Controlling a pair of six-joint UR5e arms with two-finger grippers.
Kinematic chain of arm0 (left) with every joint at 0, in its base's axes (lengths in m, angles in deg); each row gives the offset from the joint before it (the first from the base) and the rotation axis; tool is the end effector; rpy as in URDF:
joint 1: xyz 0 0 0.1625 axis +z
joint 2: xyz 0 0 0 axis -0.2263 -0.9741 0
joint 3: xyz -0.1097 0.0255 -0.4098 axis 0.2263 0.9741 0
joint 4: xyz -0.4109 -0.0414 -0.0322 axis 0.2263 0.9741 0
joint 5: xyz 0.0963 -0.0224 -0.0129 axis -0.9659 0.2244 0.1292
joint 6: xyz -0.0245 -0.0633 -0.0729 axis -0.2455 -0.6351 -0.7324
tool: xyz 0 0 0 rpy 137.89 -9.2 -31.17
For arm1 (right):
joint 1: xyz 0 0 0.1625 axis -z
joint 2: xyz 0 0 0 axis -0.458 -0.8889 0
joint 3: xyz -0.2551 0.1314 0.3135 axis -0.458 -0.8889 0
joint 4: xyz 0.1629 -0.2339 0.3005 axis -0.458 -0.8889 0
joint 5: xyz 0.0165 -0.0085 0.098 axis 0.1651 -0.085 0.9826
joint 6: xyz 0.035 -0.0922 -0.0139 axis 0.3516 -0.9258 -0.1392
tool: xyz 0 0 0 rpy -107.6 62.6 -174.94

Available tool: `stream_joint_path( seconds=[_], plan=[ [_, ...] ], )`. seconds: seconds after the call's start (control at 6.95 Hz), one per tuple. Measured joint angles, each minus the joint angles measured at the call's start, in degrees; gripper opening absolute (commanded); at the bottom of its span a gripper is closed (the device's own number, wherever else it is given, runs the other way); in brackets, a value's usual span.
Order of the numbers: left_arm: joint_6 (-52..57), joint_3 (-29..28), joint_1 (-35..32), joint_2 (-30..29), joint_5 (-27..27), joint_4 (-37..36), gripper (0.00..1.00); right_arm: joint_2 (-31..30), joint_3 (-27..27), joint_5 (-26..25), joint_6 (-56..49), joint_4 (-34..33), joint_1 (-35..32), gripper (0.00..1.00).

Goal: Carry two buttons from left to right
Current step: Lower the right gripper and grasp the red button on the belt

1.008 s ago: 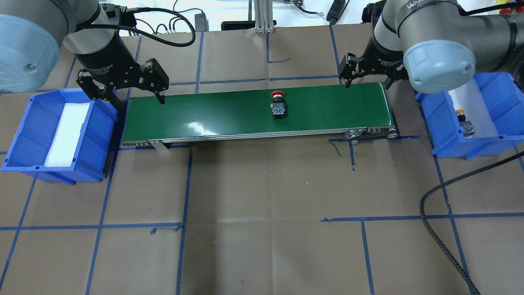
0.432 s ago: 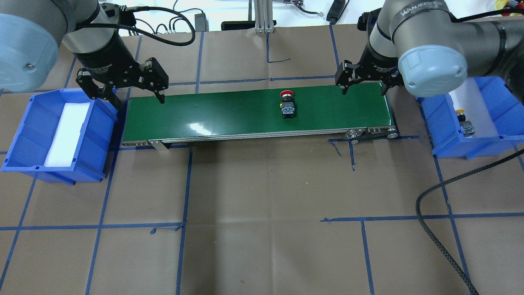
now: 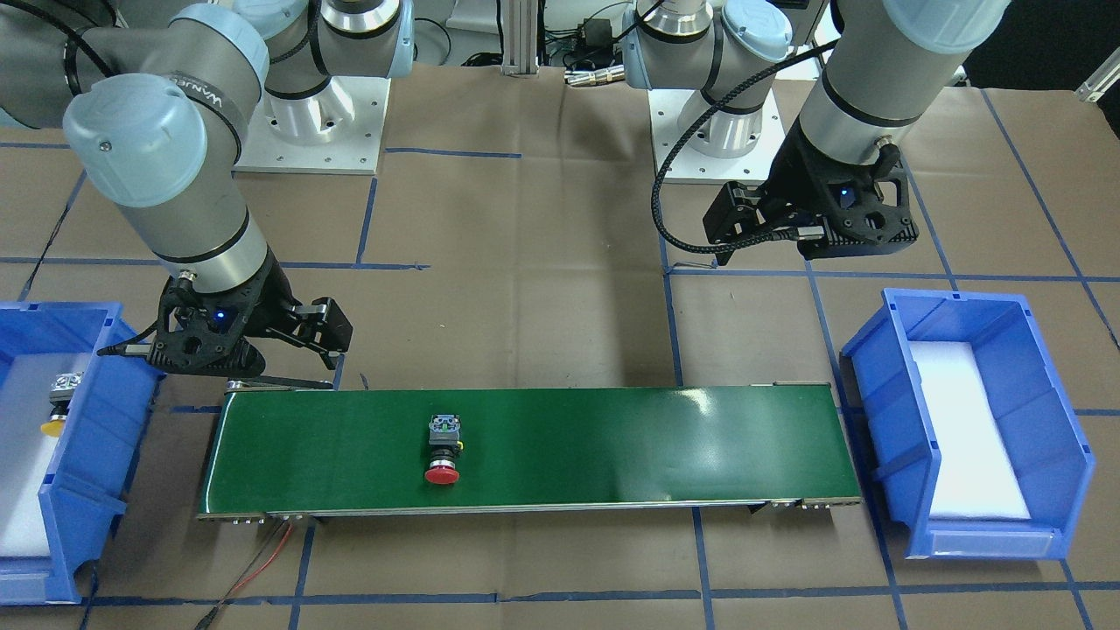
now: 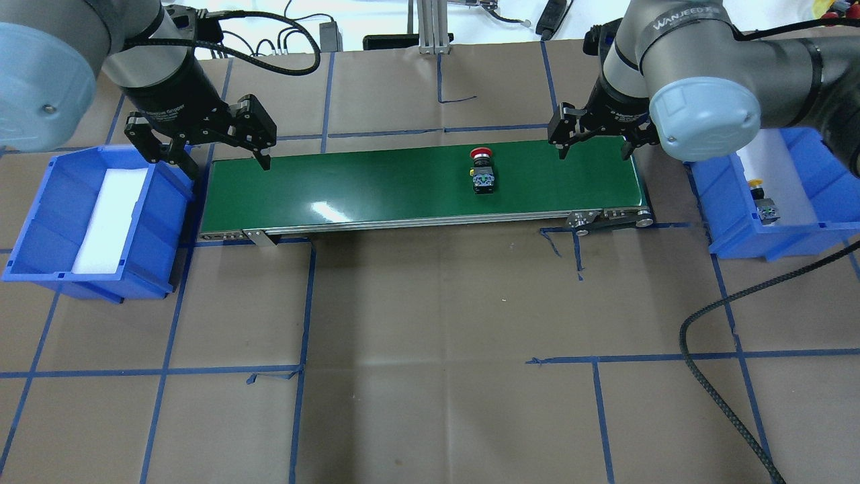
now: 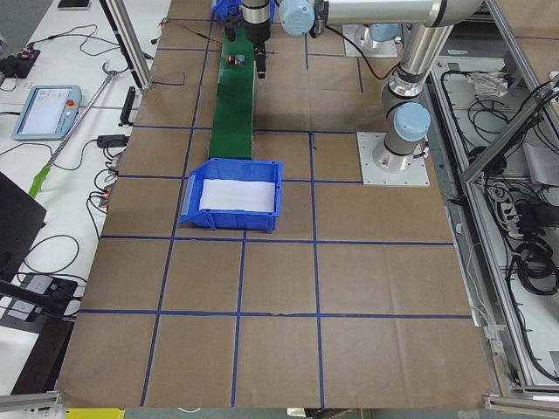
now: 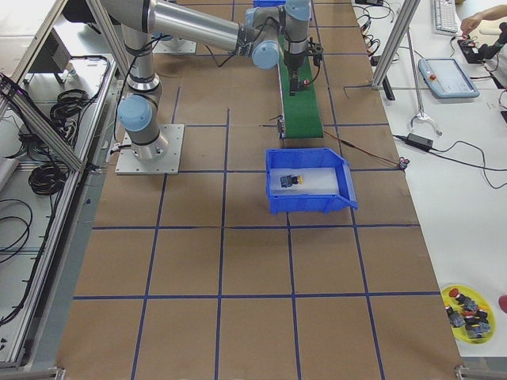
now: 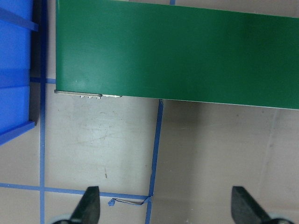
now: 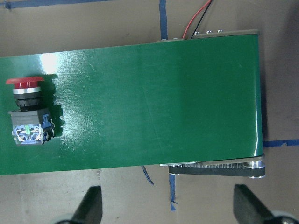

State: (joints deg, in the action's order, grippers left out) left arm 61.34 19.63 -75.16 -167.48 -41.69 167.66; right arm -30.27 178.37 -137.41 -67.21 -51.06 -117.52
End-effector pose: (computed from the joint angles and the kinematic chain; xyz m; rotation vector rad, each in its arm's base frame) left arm -0.1189 -0.5126 0.4672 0.1615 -3.1255 -0.0605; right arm 0.1379 -0.5677 0.3630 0.0908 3.1166 -0.0987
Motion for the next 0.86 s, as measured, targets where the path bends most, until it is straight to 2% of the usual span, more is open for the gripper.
stream_joint_path(
  seconds=[0.43, 0.86],
  plan=[
    [0.0, 0.0, 0.0, 0.0, 0.0, 0.0, 1.00, 2.5, -0.6, 1.0, 0.2, -1.3, -0.4, 1.00],
    [0.0, 0.0, 0.0, 0.1, 0.0, 0.0, 1.00, 6.7, -0.8, 4.0, 0.6, -7.6, -1.1, 1.00]
  ],
)
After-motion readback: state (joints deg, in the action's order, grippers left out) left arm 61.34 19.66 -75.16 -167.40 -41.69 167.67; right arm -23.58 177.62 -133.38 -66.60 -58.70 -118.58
